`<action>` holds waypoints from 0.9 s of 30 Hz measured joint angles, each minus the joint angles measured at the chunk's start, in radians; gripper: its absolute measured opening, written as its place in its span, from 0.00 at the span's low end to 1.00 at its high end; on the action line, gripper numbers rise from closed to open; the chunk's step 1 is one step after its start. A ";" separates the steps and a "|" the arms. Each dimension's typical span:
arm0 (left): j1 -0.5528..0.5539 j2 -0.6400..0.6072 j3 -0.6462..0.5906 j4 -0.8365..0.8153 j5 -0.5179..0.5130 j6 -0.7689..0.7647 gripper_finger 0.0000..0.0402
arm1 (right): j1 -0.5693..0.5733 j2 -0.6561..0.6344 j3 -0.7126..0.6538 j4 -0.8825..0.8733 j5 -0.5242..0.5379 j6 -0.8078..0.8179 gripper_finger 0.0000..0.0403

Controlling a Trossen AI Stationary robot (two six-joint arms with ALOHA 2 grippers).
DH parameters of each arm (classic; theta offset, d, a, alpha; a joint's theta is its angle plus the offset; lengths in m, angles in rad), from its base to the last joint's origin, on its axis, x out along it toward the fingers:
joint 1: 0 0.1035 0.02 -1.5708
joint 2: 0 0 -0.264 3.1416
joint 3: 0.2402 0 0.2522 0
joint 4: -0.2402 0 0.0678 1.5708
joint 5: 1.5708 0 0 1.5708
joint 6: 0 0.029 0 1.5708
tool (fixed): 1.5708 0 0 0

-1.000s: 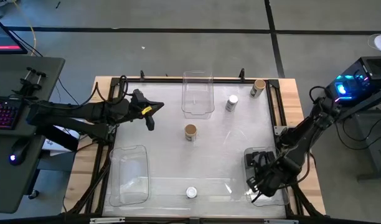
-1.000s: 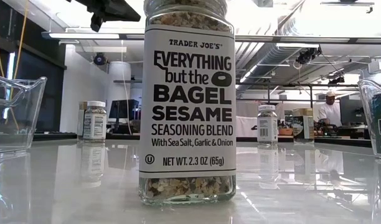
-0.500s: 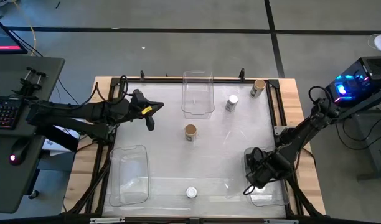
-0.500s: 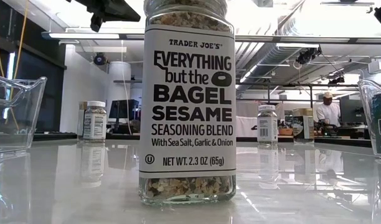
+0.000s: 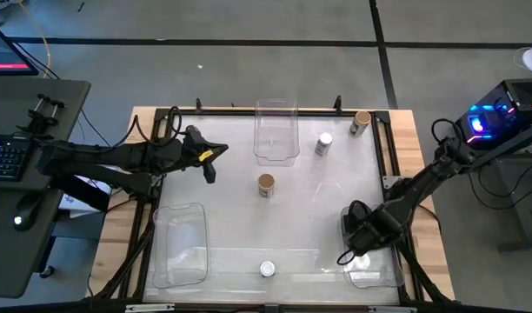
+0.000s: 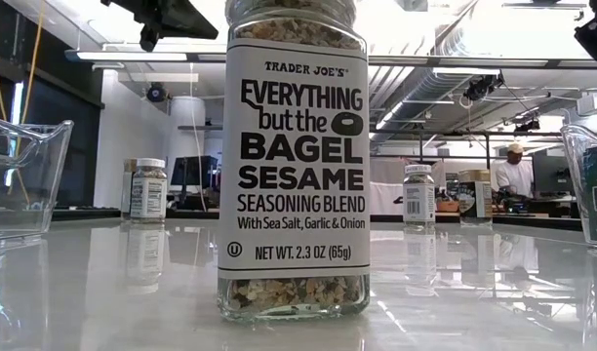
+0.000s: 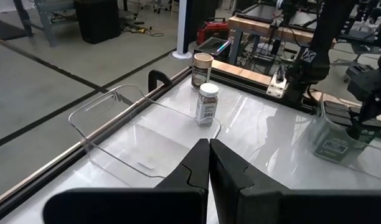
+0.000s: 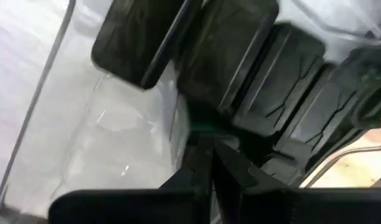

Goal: Sort spices by type
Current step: Put the black spice can into the right transparent bin

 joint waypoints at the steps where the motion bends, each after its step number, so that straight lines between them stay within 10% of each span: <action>1: 0.000 0.000 0.000 0.000 0.000 0.006 0.00 | -0.004 0.000 0.000 0.000 0.010 0.000 0.00; 12: 0.000 0.000 0.000 -0.035 0.000 0.007 0.00 | 0.006 0.013 -0.021 0.234 -0.043 -0.003 0.00; 27: 0.000 0.000 0.000 -0.041 0.000 0.009 0.00 | -0.040 0.046 -0.059 0.108 -0.039 -0.042 0.00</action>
